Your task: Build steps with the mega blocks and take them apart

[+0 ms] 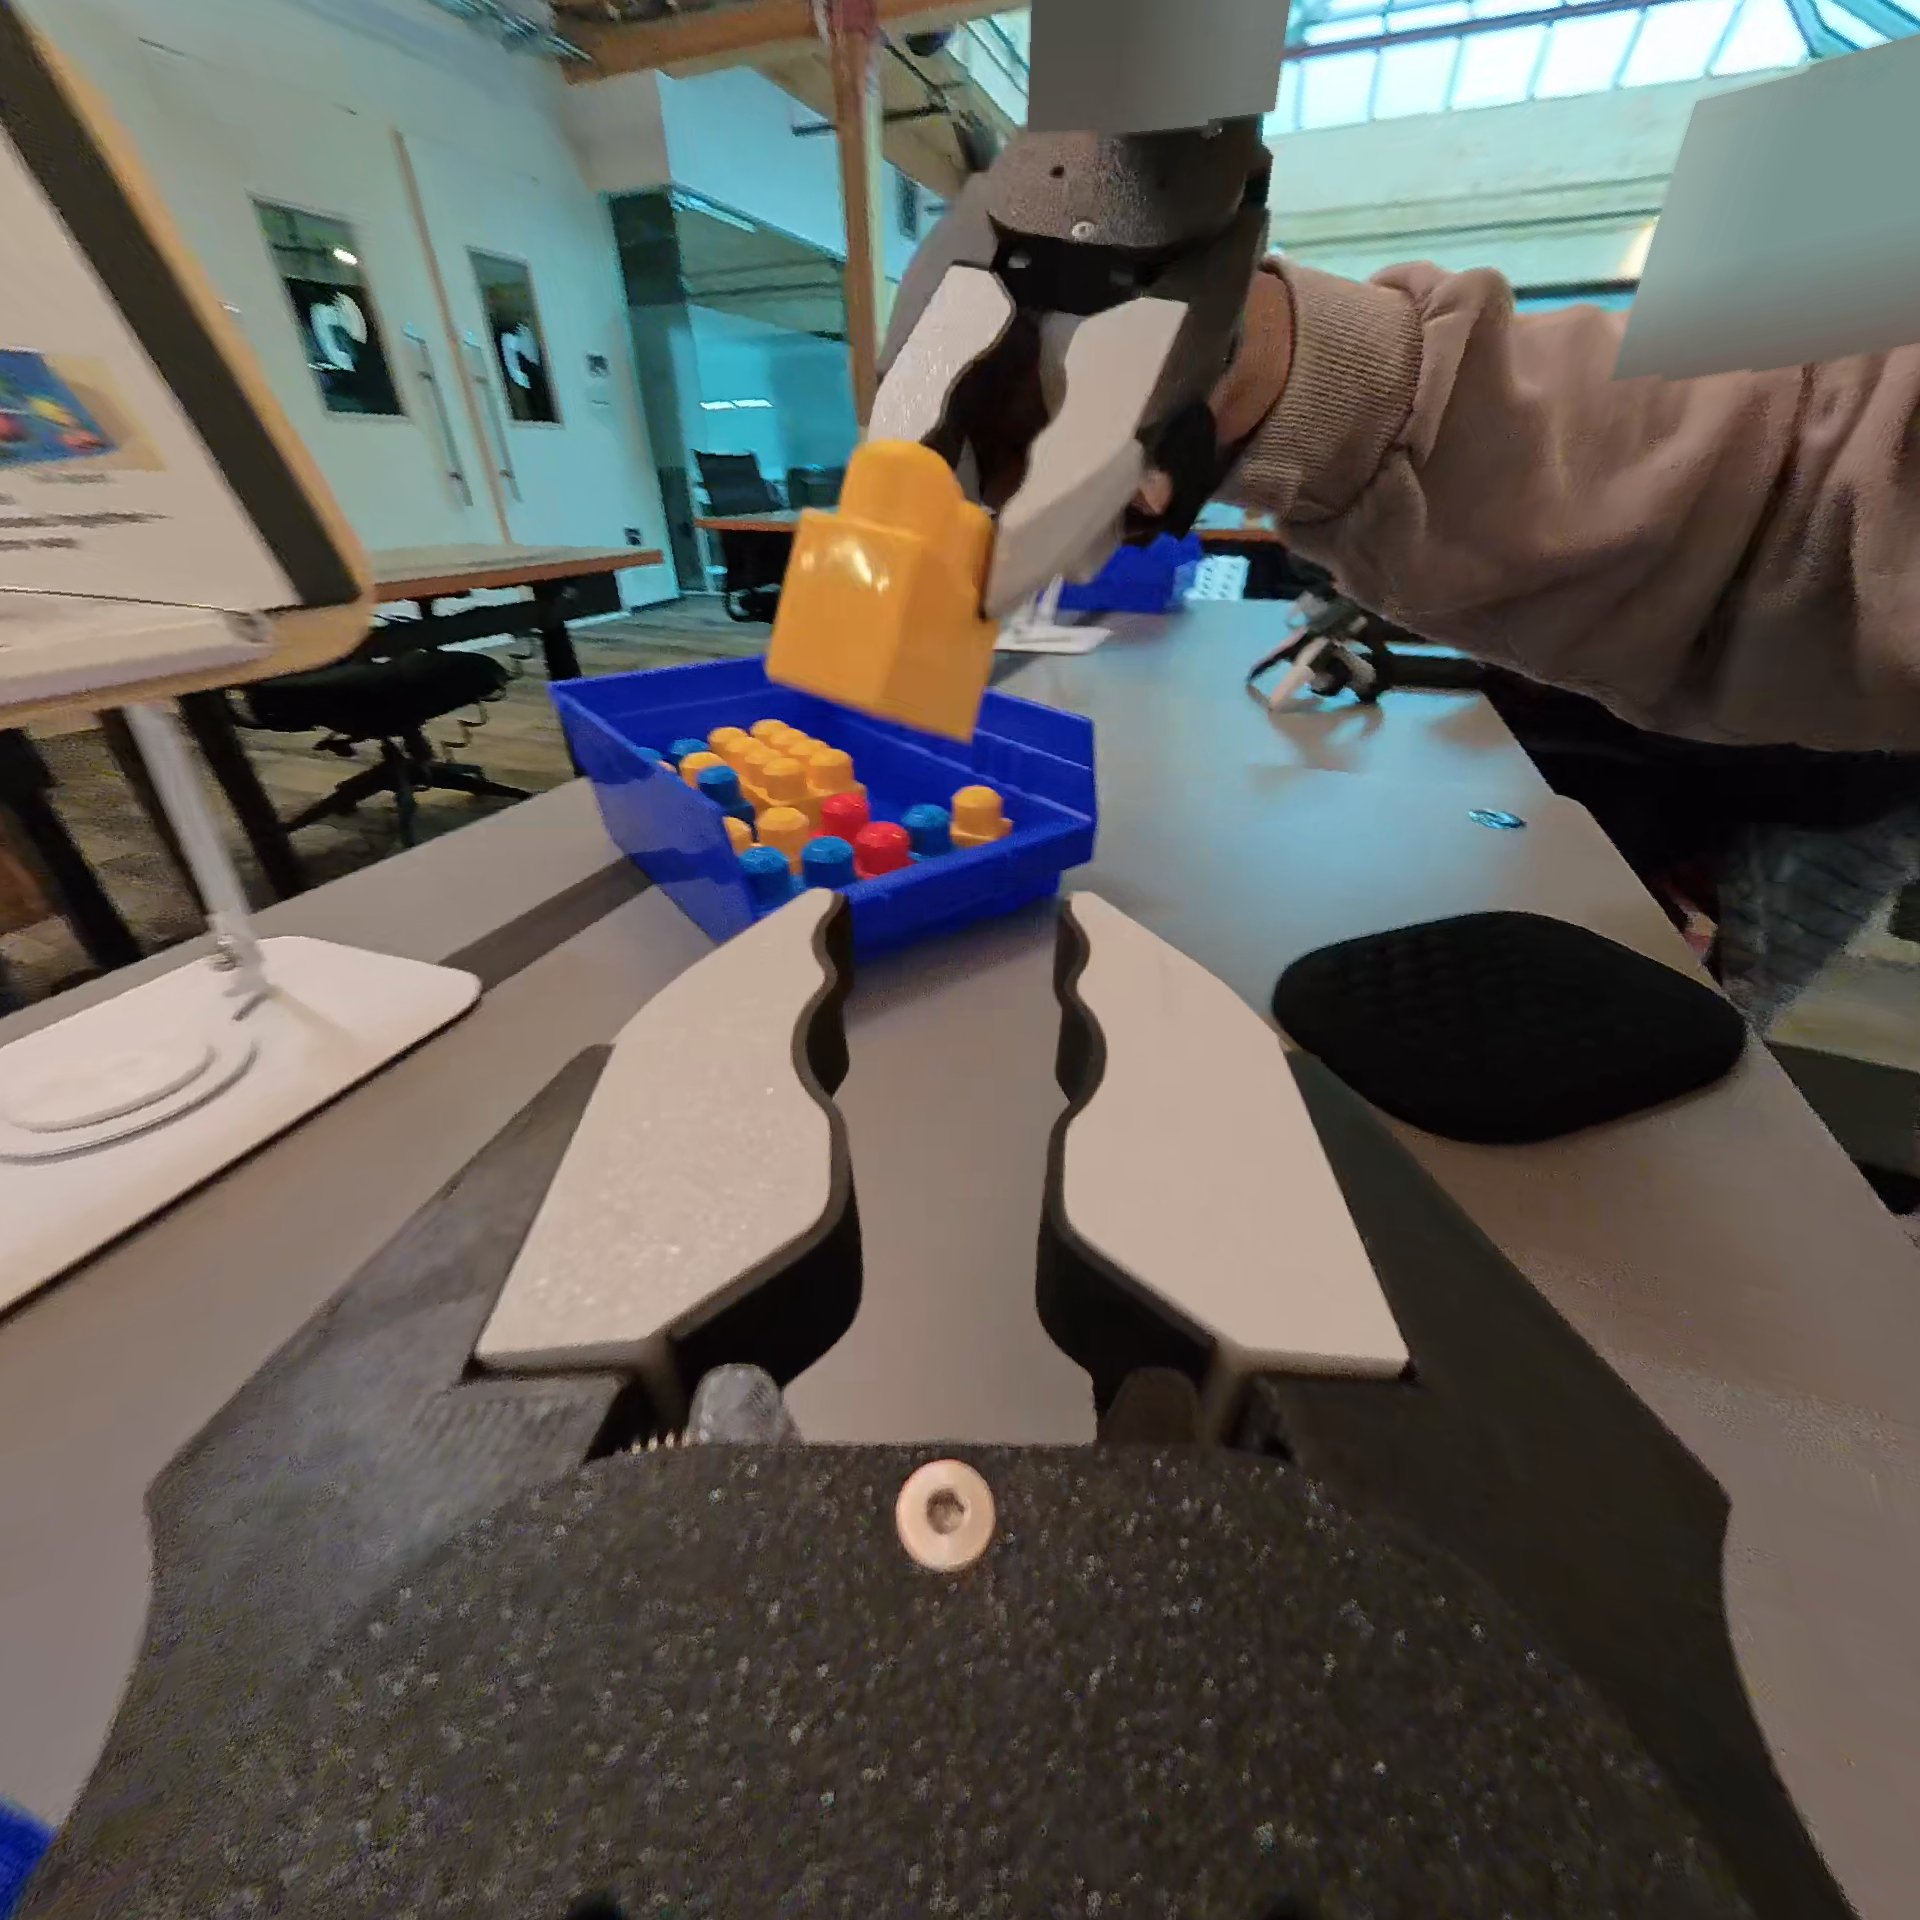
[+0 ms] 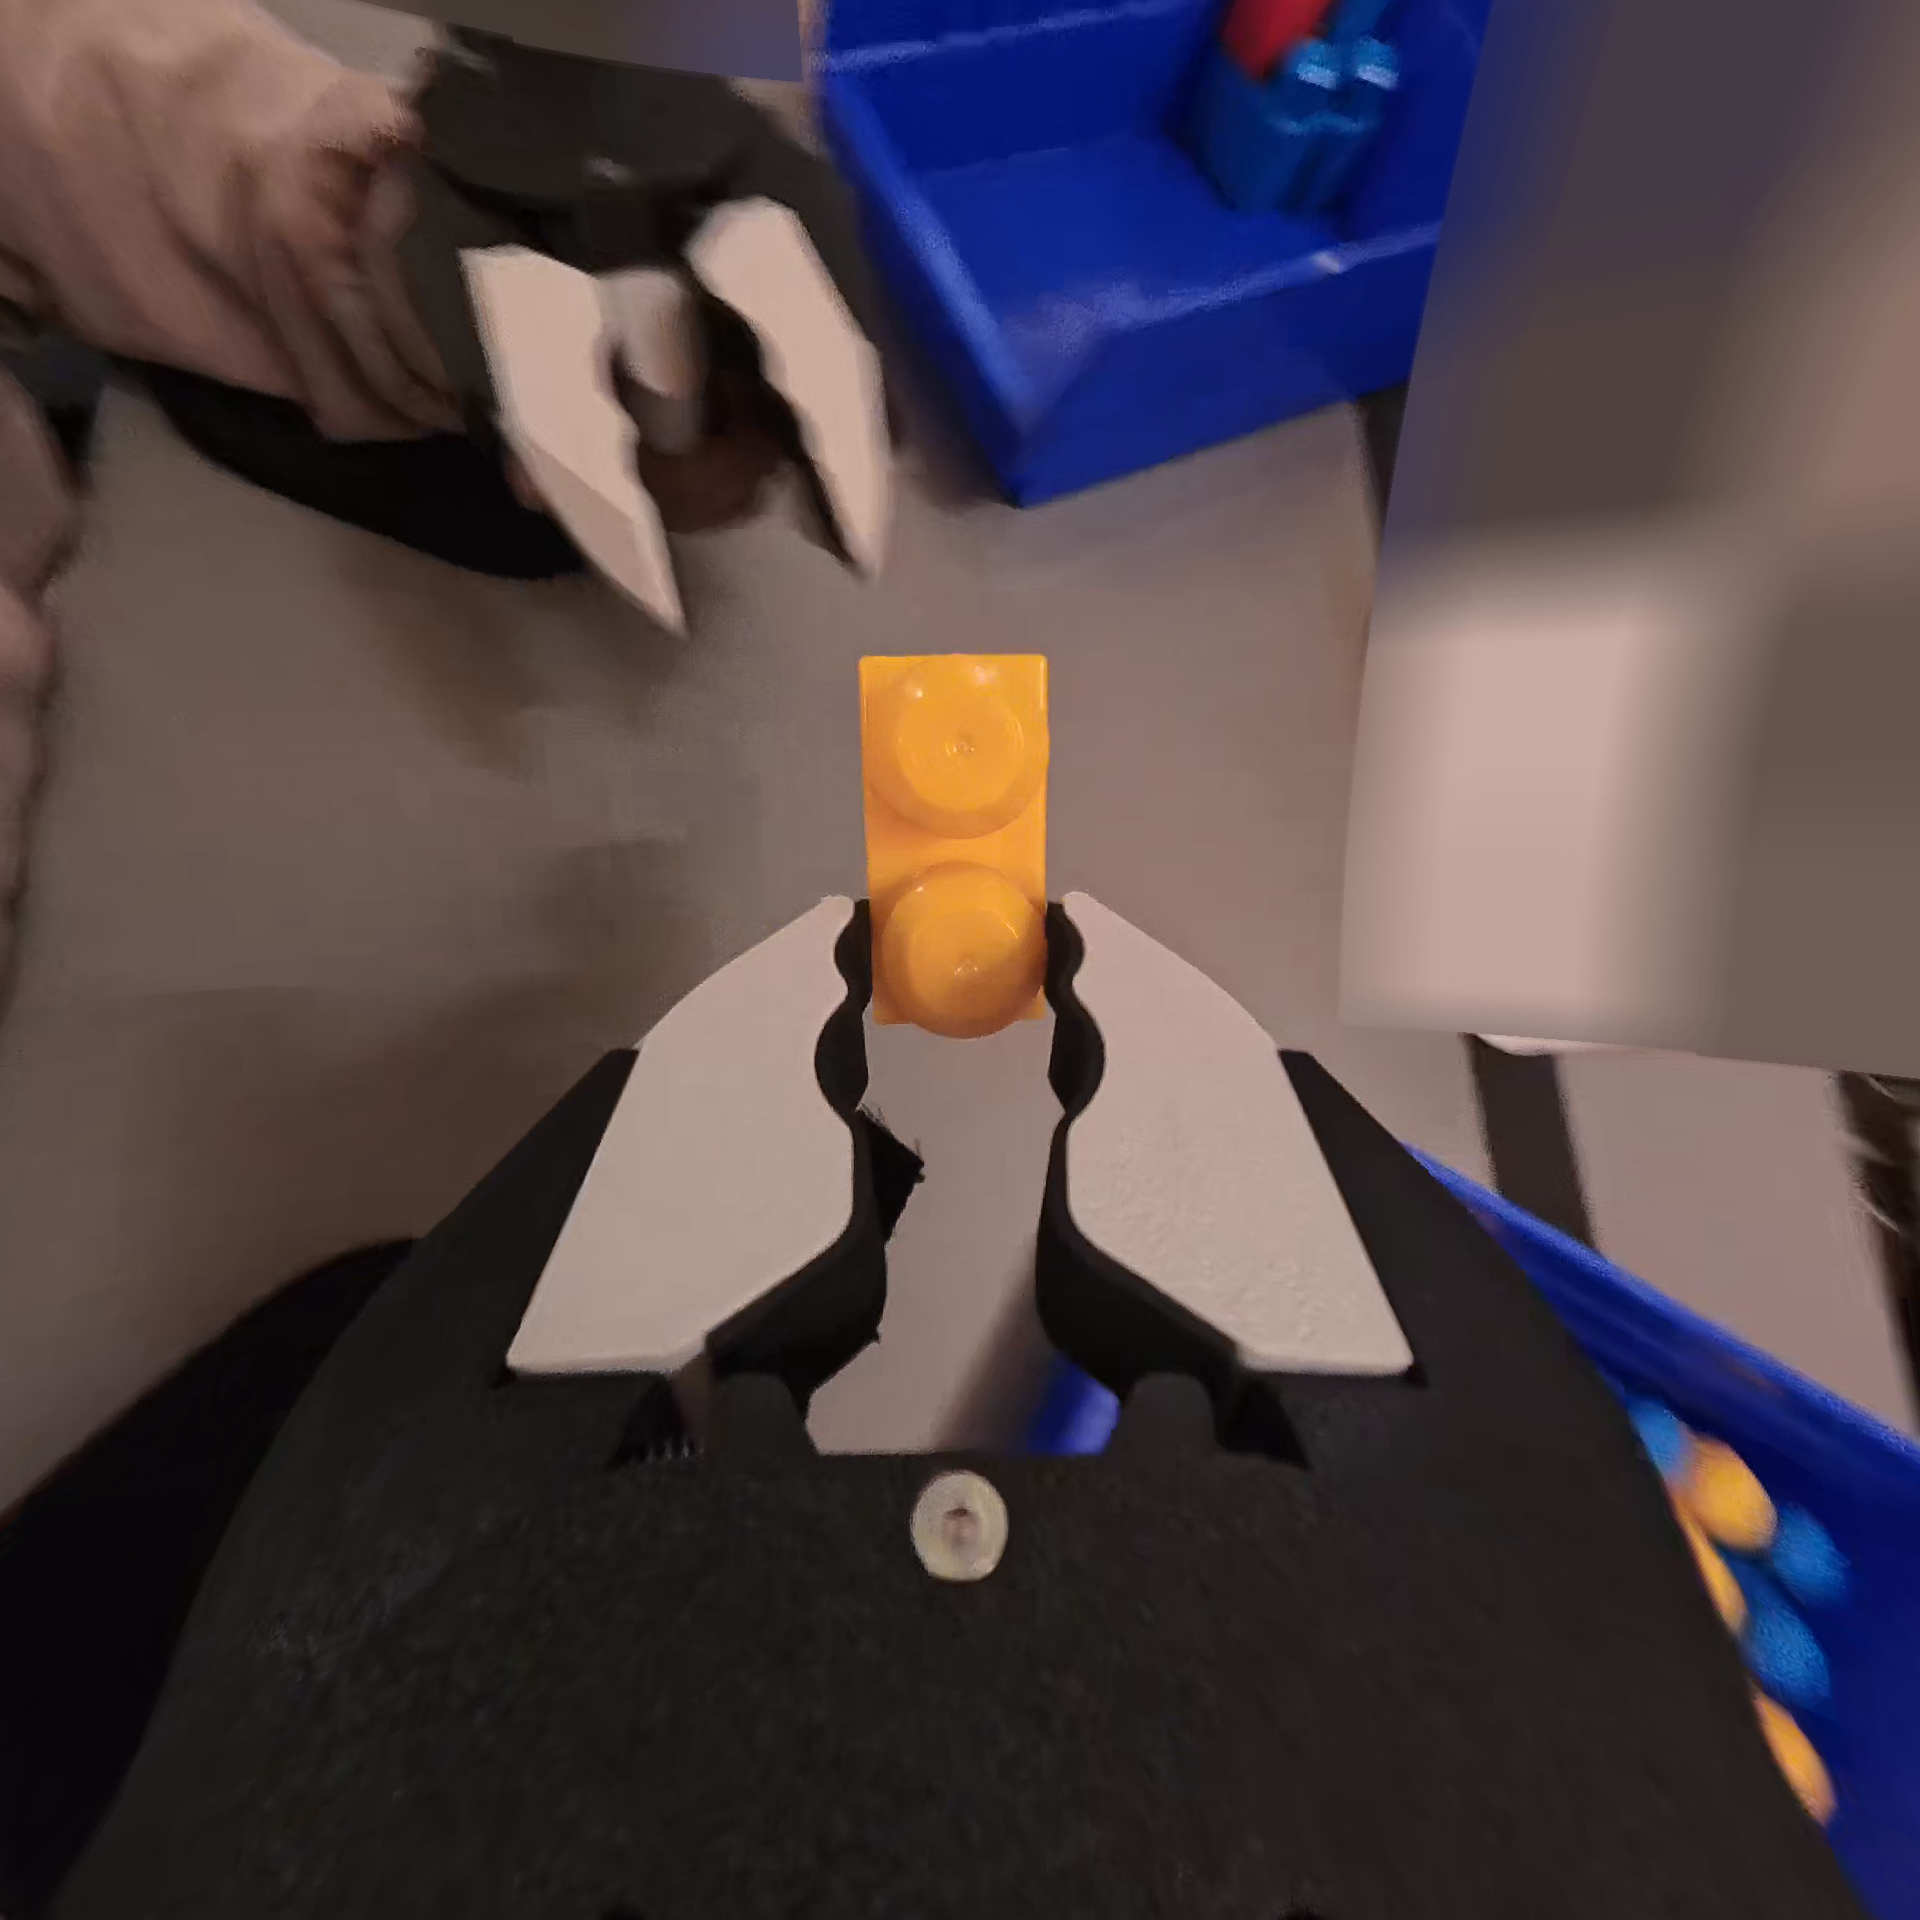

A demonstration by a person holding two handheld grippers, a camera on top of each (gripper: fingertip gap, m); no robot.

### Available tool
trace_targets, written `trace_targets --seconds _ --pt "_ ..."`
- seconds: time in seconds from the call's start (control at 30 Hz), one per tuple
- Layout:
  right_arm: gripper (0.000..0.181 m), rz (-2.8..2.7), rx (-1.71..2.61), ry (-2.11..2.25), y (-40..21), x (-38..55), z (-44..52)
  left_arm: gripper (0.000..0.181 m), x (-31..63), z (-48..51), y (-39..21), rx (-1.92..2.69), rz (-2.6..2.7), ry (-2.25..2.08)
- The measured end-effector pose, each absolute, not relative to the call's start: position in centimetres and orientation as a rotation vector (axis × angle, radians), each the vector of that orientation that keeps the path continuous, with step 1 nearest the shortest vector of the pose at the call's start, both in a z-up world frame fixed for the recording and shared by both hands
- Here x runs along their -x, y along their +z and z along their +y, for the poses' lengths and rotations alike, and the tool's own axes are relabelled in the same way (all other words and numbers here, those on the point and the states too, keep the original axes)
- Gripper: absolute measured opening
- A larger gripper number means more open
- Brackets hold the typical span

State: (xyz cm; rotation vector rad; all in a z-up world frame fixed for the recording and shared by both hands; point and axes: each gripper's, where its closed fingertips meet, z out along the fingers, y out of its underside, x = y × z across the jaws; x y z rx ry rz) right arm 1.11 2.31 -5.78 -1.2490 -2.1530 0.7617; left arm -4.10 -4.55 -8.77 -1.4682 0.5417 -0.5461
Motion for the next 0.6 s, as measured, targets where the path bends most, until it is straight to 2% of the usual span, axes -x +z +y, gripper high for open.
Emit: trace_targets --seconds 0.13,0.23,0.4,0.6 --pt "0.032 -1.939 1.505 0.461 -4.2 -3.6 14.2 0.012 6.7 -3.9 -8.3 1.455 0.449 -0.448" --pt "0.032 -1.831 1.716 0.243 -6.6 -6.1 22.0 0.000 8.5 -3.7 -7.8 1.432 0.384 -0.342" --pt "0.032 -1.823 1.934 0.160 -13.5 -7.0 26.8 0.000 11.2 -3.4 -7.5 1.436 0.291 -0.226" --pt "0.032 -1.905 2.017 0.099 -18.2 -5.2 27.8 0.000 13.1 -3.0 -7.8 1.453 0.250 -0.151"
